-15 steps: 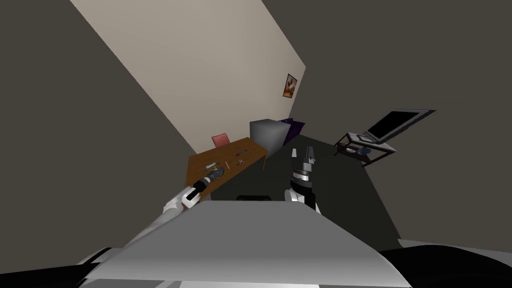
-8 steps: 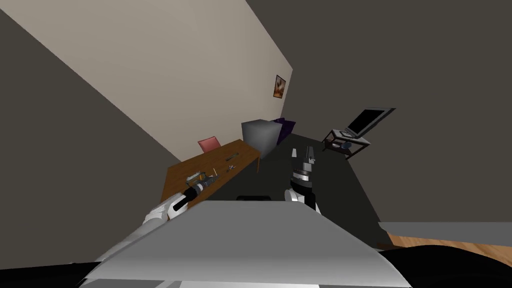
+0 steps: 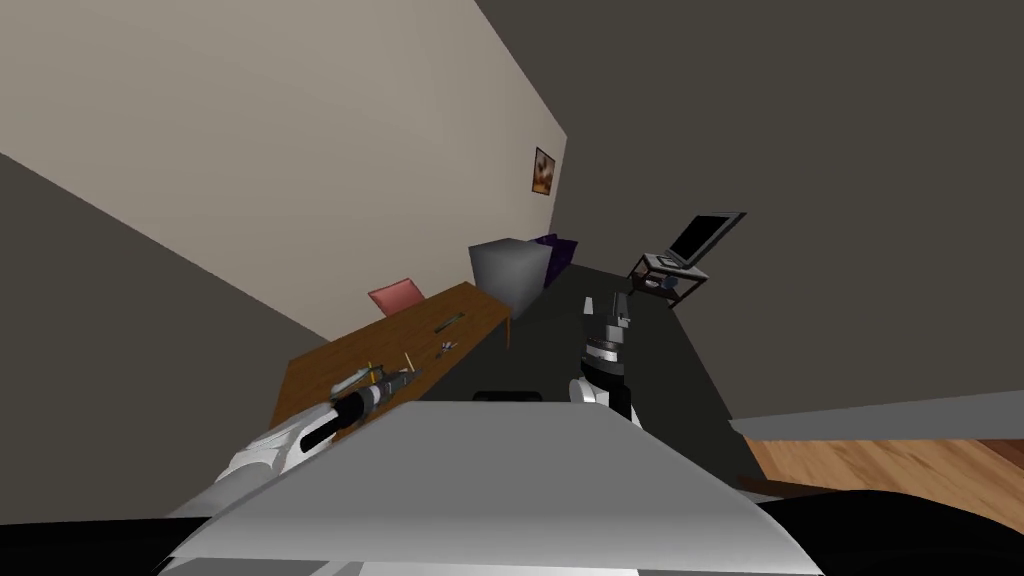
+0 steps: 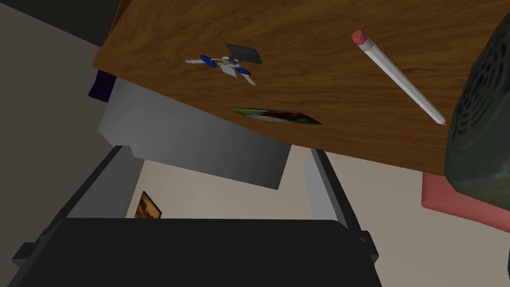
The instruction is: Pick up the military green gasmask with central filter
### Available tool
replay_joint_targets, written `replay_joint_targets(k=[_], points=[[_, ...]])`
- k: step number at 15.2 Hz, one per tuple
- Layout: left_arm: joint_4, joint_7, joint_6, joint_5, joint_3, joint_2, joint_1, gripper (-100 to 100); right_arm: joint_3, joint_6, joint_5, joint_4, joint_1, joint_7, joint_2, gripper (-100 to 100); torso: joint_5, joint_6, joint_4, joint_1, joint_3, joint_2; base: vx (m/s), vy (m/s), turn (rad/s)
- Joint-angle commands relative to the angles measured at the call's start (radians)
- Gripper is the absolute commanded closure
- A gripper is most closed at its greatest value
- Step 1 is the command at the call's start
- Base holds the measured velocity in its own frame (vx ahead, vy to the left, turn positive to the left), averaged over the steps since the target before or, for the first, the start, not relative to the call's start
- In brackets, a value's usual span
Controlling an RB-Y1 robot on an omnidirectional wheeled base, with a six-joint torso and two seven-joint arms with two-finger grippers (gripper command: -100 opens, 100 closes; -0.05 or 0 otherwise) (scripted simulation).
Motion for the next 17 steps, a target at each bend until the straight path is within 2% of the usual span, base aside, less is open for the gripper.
replay_joint_targets(k=[1,2,3,4,5,6,7,8,9,11,12,13,14,15,16,17], points=[[-0.009,0.023,0.004,-0.007,-0.013,0.035,0.023,-100,0.000,0.000,0.000,0.000,0.000,0.000,0.000,0,0.000,0.000,0.000,0.000,0.000,0.000,0.092,-0.030,-0.142],[0.004,0.039,-0.004,-0.016,-0.027,0.063,0.042,-100,0.000,0.000,0.000,0.000,0.000,0.000,0.000,0,0.000,0.000,0.000,0.000,0.000,0.000,0.099,-0.034,-0.155],[0.004,0.039,-0.004,-0.016,-0.027,0.070,0.042,-100,0.000,0.000,0.000,0.000,0.000,0.000,0.000,0,0.000,0.000,0.000,0.000,0.000,0.000,0.096,-0.027,-0.142],[0.019,0.056,-0.011,-0.025,-0.041,0.104,0.062,-100,0.000,0.000,0.000,0.000,0.000,0.000,0.000,0,0.000,0.000,0.000,0.000,0.000,0.000,0.100,-0.028,-0.168],[0.019,0.056,-0.011,-0.025,-0.041,0.104,0.062,-100,0.000,0.000,0.000,0.000,0.000,0.000,0.000,0,0.000,0.000,0.000,0.000,0.000,0.000,0.101,-0.022,-0.116],[0.034,0.072,-0.018,-0.034,-0.055,0.139,0.081,-100,0.000,0.000,0.000,0.000,0.000,0.000,0.000,0,0.000,0.000,0.000,0.000,0.000,0.000,0.114,-0.018,-0.148],[0.034,0.072,-0.018,-0.034,-0.055,0.139,0.081,-100,0.000,0.000,0.000,0.000,0.000,0.000,0.000,0,0.000,0.000,0.000,0.001,0.000,0.000,0.108,-0.012,-0.146],[0.050,0.087,-0.025,-0.042,-0.068,0.167,0.101,-100,0.000,0.000,0.000,0.000,0.000,0.000,0.000,0,0.000,0.000,0.000,0.001,0.000,0.000,0.113,-0.017,-0.160],[0.050,0.087,-0.025,-0.042,-0.068,0.172,0.101,-100,0.000,0.000,0.000,0.000,0.000,0.000,0.000,0,0.000,0.000,0.000,0.001,0.000,-0.001,0.102,-0.011,-0.114],[0.083,0.117,-0.039,-0.058,-0.094,0.231,0.141,-100,0.000,0.000,0.000,0.000,0.000,0.000,0.000,0,0.000,0.000,0.000,0.001,0.000,-0.001,0.127,-0.012,-0.202],[0.083,0.117,-0.039,-0.058,-0.094,0.236,0.141,-100,0.000,0.000,0.000,0.000,0.000,0.000,0.000,0,0.000,0.000,0.000,0.001,-0.001,-0.002,0.131,-0.001,-0.137],[0.100,0.131,-0.045,-0.065,-0.105,0.267,0.160,-100,0.000,0.000,0.000,0.000,0.000,0.000,0.000,0,0.000,0.000,0.000,0.001,-0.001,-0.002,0.117,-0.015,-0.086],[0.100,0.131,-0.045,-0.065,-0.105,0.267,0.160,-100,0.000,0.000,0.000,0.000,0.000,0.000,0.000,0,0.000,0.000,0.000,0.001,-0.001,-0.002,0.111,-0.016,-0.075],[0.117,0.145,-0.052,-0.071,-0.116,0.295,0.180,-100,0.000,0.000,0.000,0.000,0.000,0.000,0.000,0,0.000,0.000,0.000,0.000,-0.001,-0.001,0.112,-0.015,-0.109],[0.117,0.145,-0.052,-0.071,-0.116,0.295,0.180,-100,0.000,0.000,0.000,0.000,0.000,0.000,0.000,0,0.000,-0.001,0.000,0.000,-0.001,-0.001,0.101,-0.004,-0.087],[0.133,0.157,-0.058,-0.077,-0.126,0.322,0.199,-100,0.000,0.000,0.000,0.000,0.000,0.000,0.000,0,0.000,0.000,0.000,0.000,0.000,0.000,0.099,0.007,-0.100]])
